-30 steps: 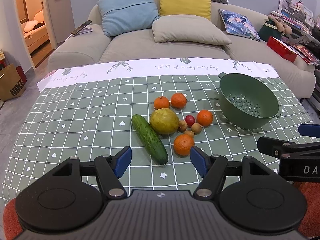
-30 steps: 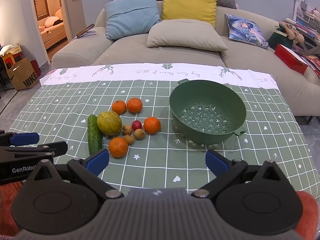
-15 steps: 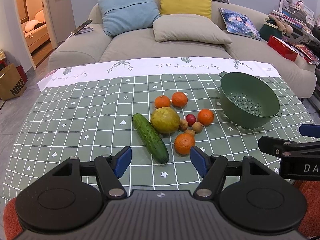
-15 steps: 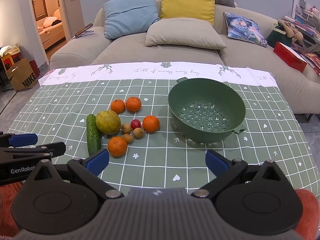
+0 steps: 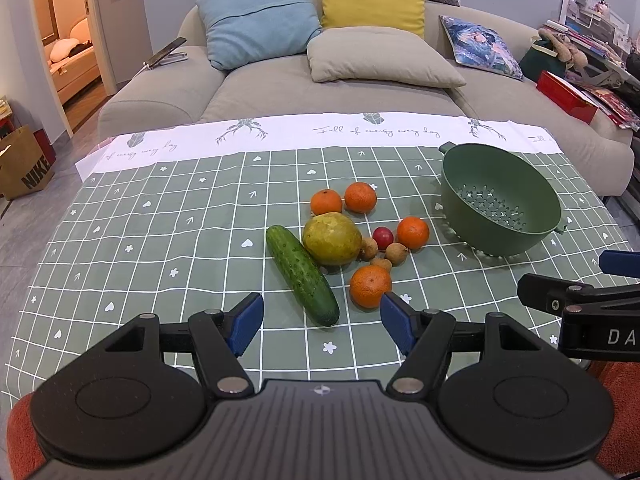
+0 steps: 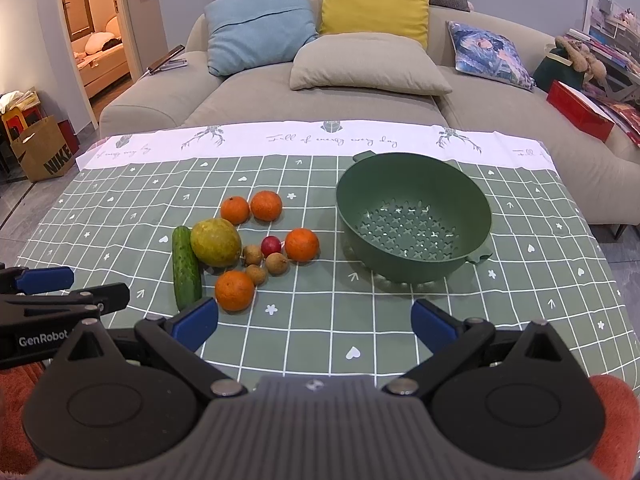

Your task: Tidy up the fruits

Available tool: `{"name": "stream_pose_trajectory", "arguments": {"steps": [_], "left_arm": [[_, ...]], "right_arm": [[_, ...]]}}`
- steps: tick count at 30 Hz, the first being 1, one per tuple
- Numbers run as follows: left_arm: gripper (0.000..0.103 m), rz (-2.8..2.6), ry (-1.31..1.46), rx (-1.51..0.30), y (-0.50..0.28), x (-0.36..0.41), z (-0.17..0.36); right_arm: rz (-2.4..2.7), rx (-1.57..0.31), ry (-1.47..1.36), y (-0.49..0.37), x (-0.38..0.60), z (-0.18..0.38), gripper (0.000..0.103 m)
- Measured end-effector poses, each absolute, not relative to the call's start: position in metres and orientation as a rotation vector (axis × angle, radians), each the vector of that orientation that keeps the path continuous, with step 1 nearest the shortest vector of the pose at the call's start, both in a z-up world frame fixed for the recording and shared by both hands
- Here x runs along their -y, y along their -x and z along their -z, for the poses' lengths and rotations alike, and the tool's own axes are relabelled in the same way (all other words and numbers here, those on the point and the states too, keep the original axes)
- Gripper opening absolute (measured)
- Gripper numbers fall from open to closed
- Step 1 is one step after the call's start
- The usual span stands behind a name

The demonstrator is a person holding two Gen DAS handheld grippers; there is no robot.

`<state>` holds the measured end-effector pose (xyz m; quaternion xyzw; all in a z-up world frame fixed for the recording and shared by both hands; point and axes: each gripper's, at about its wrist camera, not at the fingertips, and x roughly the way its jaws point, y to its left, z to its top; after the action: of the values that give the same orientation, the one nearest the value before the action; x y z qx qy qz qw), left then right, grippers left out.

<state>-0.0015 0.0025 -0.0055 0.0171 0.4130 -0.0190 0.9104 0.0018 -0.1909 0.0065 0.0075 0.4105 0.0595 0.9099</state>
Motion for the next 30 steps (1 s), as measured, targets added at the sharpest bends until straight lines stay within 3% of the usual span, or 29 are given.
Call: {"name": "stream_pose_trajectory", "arguments": {"steps": [30], "left_arm": [[0.079, 0.073, -0.008, -0.876, -0.01, -0.008, 0.011]], "right_arm": [[-0.133, -0.869, -0.008, -0.013, 0.187, 0.006, 0.098]]}}
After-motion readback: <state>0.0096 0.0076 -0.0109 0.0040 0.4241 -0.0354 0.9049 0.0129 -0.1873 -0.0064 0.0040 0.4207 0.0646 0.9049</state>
